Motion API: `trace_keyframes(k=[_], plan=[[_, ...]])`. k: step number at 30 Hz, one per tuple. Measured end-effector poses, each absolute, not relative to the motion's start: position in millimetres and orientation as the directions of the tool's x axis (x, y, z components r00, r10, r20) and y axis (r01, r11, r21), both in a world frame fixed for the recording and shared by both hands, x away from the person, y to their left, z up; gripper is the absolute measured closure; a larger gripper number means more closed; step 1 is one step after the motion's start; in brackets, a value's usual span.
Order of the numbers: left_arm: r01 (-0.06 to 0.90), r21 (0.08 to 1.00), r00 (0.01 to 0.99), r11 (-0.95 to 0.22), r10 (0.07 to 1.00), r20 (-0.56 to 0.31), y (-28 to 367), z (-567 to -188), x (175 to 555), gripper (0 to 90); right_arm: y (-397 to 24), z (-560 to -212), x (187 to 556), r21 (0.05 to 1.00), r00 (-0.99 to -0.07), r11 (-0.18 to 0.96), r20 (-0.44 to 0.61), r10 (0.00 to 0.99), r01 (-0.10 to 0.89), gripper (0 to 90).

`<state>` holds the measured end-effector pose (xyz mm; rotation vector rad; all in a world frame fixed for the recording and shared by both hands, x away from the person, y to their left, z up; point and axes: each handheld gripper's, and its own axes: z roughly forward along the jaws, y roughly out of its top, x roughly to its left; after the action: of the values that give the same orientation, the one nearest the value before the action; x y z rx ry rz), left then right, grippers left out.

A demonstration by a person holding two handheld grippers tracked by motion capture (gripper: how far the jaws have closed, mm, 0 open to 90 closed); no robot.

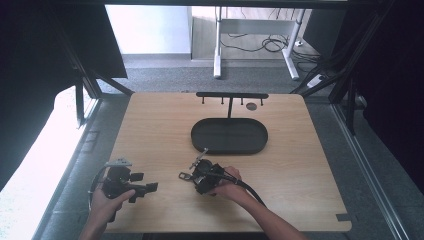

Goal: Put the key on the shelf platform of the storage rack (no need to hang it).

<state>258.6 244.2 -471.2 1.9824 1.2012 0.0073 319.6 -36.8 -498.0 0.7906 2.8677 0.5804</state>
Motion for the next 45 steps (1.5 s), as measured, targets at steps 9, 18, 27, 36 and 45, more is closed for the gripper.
trace_keyframes(k=[9, 18, 27, 36, 45], plan=[[0.743, 0.630, 0.547, -0.226, 0.748, -0.375, 242.7, -470.9, 258.2, 19.1, -43.0, -471.8, 320.5, 0.447, -0.857, 0.766, 0.006, 0.514, 0.463, 49.7], [0.740, 0.633, 0.550, -0.228, 0.747, -0.374, 243.8, -470.4, 258.4, 19.2, -47.9, -449.4, 324.0, 0.490, -0.855, 0.745, 0.001, 0.518, 0.452, 49.8], [0.740, 0.633, 0.550, -0.228, 0.747, -0.374, 243.3, -470.5, 258.5, 19.2, -57.1, -430.6, 331.9, 0.526, -0.849, 0.724, -0.008, 0.529, 0.446, 49.8], [0.741, 0.631, 0.549, -0.229, 0.749, -0.372, 243.8, -470.2, 258.5, 19.1, -63.4, -418.1, 339.0, 0.544, -0.840, 0.713, -0.025, 0.541, 0.443, 49.9], [0.740, 0.631, 0.550, -0.233, 0.750, -0.368, 244.0, -470.6, 258.8, 19.1, -69.2, -408.9, 349.0, 0.559, -0.826, 0.696, -0.035, 0.563, 0.450, 49.9]])
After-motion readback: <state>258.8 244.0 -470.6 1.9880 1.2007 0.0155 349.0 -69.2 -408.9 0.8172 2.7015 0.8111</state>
